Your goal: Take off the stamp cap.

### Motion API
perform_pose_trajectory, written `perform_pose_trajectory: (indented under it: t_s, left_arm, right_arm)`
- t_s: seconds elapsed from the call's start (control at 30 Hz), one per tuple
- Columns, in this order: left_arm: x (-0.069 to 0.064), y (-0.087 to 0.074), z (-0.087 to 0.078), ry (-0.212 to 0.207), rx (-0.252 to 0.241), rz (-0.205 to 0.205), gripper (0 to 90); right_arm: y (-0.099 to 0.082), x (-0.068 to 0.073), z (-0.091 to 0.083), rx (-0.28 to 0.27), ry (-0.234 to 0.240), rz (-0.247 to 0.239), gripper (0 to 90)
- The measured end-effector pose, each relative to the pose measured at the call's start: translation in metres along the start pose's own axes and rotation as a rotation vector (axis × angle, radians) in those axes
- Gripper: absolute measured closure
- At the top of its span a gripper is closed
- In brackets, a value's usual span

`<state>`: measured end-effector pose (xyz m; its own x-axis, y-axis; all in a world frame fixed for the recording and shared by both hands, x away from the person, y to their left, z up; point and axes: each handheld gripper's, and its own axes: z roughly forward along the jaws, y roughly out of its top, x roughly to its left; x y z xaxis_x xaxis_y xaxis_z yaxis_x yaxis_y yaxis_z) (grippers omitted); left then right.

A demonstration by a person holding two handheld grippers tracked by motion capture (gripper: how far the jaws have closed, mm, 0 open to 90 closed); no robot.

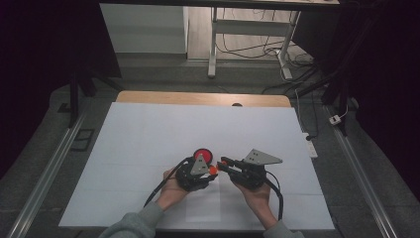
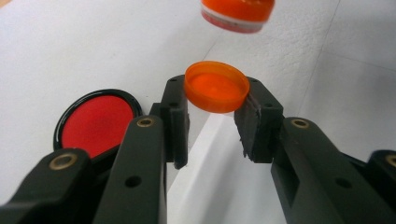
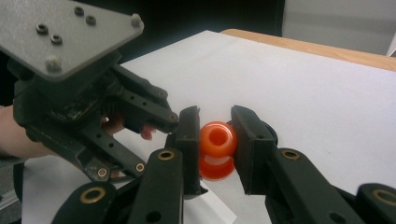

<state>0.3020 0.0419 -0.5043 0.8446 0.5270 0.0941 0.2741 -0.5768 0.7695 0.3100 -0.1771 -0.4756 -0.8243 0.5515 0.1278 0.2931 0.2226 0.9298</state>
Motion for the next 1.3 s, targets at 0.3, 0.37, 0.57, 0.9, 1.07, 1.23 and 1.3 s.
perform_pose_trajectory:
  t_s: [0.3,0.37,0.57,0.9,1.07,1.23,1.3]
  left_arm:
    - [0.004,-0.001,-0.004,0.005,-0.01,-0.012,65.8]
    - [0.005,-0.001,-0.004,0.006,-0.012,-0.015,65.8]
    - [0.007,-0.001,-0.007,-0.003,-0.019,-0.026,65.8]
    - [0.014,-0.002,-0.019,0.0,-0.045,-0.059,65.7]
    - [0.017,-0.004,-0.025,0.0,-0.049,-0.064,65.7]
    - [0.018,-0.005,-0.029,-0.001,-0.057,-0.071,65.7]
    - [0.019,-0.006,-0.031,0.001,-0.057,-0.071,65.7]
  right_arm:
    - [0.0,0.0,0.0,-0.002,0.003,0.0,72.3]
    - [0.0,0.0,0.0,-0.003,0.004,-0.001,72.3]
    - [0.0,0.0,0.0,-0.005,-0.001,0.0,72.3]
    - [0.0,-0.001,-0.001,-0.008,-0.006,0.001,72.2]
    - [-0.001,-0.001,-0.001,-0.009,-0.011,0.003,72.2]
    - [-0.001,-0.002,-0.002,-0.01,-0.013,0.003,72.2]
    - [-0.001,-0.002,-0.002,-0.01,-0.013,0.003,72.2]
